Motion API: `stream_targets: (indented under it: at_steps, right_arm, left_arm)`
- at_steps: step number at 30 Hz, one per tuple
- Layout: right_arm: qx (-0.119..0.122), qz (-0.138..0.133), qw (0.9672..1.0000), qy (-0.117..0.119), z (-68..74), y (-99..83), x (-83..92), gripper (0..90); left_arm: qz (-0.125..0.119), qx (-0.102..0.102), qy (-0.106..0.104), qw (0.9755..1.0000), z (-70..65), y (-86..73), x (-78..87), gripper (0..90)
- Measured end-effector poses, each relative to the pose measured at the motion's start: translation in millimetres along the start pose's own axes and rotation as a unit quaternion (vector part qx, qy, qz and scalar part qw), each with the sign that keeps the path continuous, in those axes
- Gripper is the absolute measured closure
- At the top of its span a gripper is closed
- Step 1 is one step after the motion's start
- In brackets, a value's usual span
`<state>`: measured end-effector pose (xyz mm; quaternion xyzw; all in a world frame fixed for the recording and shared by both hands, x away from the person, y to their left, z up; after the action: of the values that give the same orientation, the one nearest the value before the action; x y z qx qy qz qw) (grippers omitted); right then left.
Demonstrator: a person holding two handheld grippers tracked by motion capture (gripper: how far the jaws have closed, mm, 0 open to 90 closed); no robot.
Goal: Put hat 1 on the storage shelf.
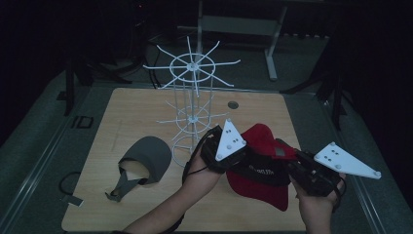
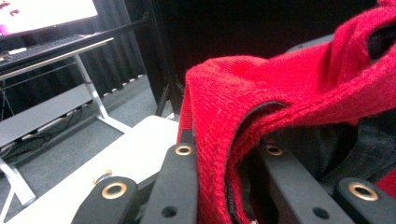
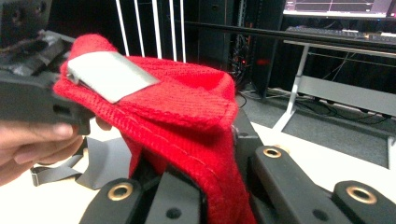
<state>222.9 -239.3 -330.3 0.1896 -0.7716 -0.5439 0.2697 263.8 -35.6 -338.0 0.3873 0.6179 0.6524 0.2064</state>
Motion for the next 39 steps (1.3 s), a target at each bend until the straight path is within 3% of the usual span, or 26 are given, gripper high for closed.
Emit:
stream_targets:
  at_steps: [8,13,14,19,21,22,23,24,27,28,30,31,32,34,35,36,38,39]
  right_arm:
    - [0.002,-0.006,1.0000,0.004,2.2,-7.1,11.7,81.3]
    - [0.006,-0.006,0.9999,0.010,6.3,-11.6,19.4,73.8]
    - [0.016,-0.003,0.9997,0.020,8.4,-12.4,22.5,64.5]
    - [0.030,-0.008,0.9981,0.054,11.6,-14.7,29.6,51.1]
    - [0.033,-0.006,0.9970,0.069,12.5,-16.5,31.0,48.0]
    - [0.042,-0.001,0.9947,0.094,14.5,-18.3,32.0,46.3]
    - [0.042,-0.001,0.9947,0.094,14.5,-18.3,32.0,46.3]
    - [0.042,-0.004,0.9927,0.113,16.4,-19.2,34.4,46.3]
    - [0.050,0.002,0.9920,0.116,19.2,-19.2,36.4,44.5]
    - [0.049,-0.002,0.9894,0.137,19.6,-19.2,38.8,44.6]
    - [0.050,-0.005,0.9896,0.135,19.1,-19.1,40.0,44.7]
    - [0.049,-0.012,0.9881,0.146,16.9,-18.9,41.7,45.0]
    - [0.046,-0.015,0.9902,0.131,12.9,-18.6,43.1,46.3]
    - [0.052,-0.011,0.9916,0.118,10.8,-18.5,42.0,46.6]
    - [0.055,-0.006,0.9925,0.110,8.6,-18.6,40.0,46.6]
    - [0.054,-0.002,0.9929,0.106,6.3,-18.6,37.2,46.9]
    - [0.057,0.004,0.9925,0.108,3.1,-18.3,29.1,48.2]
    - [0.059,0.005,0.9919,0.112,2.4,-18.0,26.4,48.6]
  left_arm:
    - [-0.008,-0.006,-0.016,0.9998,-5.8,9.7,5.3,85.3]
    - [-0.007,-0.017,-0.022,0.9996,-9.6,13.6,5.6,85.3]
    - [-0.008,-0.016,-0.023,0.9996,-9.6,14.2,5.7,85.3]
    - [-0.010,-0.017,-0.032,0.9993,-11.8,14.8,8.0,85.2]
    - [-0.013,-0.019,-0.040,0.9989,-12.9,13.8,9.1,85.2]
    - [-0.016,-0.020,-0.035,0.9991,-13.2,13.2,9.5,85.2]
    - [-0.014,-0.020,-0.039,0.9989,-12.3,12.9,9.7,85.2]
    - [-0.015,-0.021,-0.031,0.9992,-11.0,12.4,10.0,85.2]
    - [-0.010,-0.013,-0.034,0.9993,-4.7,10.0,9.4,85.1]
    - [-0.006,-0.011,-0.046,0.9988,-1.8,7.8,9.9,85.1]
    - [-0.004,-0.016,-0.051,0.9986,0.1,6.1,10.9,85.1]
    - [-0.002,-0.019,-0.053,0.9984,1.8,4.2,12.0,85.0]
    - [-0.003,-0.021,-0.069,0.9974,3.4,2.8,12.9,85.0]
    - [-0.002,-0.024,-0.078,0.9967,8.1,-1.1,15.4,85.0]
    - [-0.002,-0.026,-0.095,0.9952,10.6,-2.8,16.7,84.9]
    - [0.001,-0.024,-0.094,0.9953,13.9,-4.1,18.0,84.9]
    - [0.004,-0.025,-0.132,0.9910,19.0,-5.4,20.0,84.8]
    - [0.002,-0.031,-0.135,0.9904,21.4,-6.0,21.5,84.8]
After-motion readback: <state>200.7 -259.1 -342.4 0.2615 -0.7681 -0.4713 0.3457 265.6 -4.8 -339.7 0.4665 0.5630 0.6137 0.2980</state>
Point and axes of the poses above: each handheld gripper's, and its own axes: x roughly backward along the jaws, y roughly out of its top, z roughly to its left, the point moved 2 cm from there along -x, roughly forward along the jaws, and after that the axes turned 14 degrees about x, right-handed, at the moved point
